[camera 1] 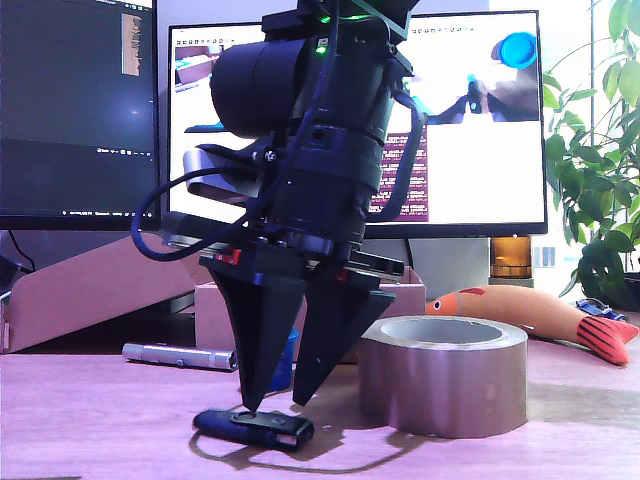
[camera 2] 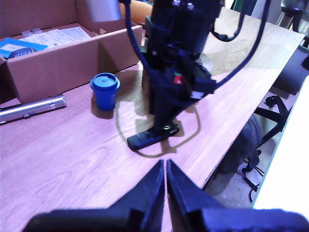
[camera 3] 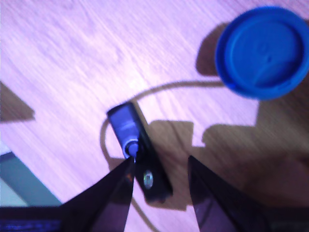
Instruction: Pick up the tape roll and place it inside the cardboard box
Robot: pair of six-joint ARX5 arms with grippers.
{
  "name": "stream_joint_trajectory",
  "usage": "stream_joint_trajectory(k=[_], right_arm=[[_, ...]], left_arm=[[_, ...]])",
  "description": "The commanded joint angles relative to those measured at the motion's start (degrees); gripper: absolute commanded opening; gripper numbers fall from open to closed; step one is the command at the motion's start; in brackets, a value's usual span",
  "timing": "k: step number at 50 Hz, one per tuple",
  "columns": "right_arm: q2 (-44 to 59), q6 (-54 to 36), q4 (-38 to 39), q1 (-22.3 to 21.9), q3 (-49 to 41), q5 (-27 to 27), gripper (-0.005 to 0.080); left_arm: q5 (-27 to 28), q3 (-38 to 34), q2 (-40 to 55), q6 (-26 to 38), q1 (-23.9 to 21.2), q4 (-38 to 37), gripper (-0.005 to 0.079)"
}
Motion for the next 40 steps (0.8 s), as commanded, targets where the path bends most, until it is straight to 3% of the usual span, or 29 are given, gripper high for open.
stream_joint_trajectory(k=[1, 21, 27, 33, 40], right_arm=[[0.52, -0.42, -1.9, 0.44, 2.58, -0.17, 0.0317], [0.37, -1.55, -19.8, 0.37, 15.78, -2.1, 0.0317], [0.04, -1.49, -26.21, 0.11, 16.94, 2.43, 0.0317], [-0.04, -1.44, -28.39, 0.02, 16.92, 10.49, 0.0317], [-0.04, -1.42, -27.26, -0.35, 16.92, 12.02, 0.0317]], left_arm=[[0.04, -0.15, -0.17, 0.46, -0.15, 0.02, -0.0019], [-0.15, -0.15, -0.17, 0.48, -0.15, -0.79, -0.0019], [-0.48, -0.15, -0.17, 0.5, -0.15, -0.79, -0.0019], [-0.63, -0.15, -0.17, 0.7, -0.15, -0.81, -0.0019], [-1.03, -0.15, -0.17, 0.7, -0.15, -0.83, -0.0019]])
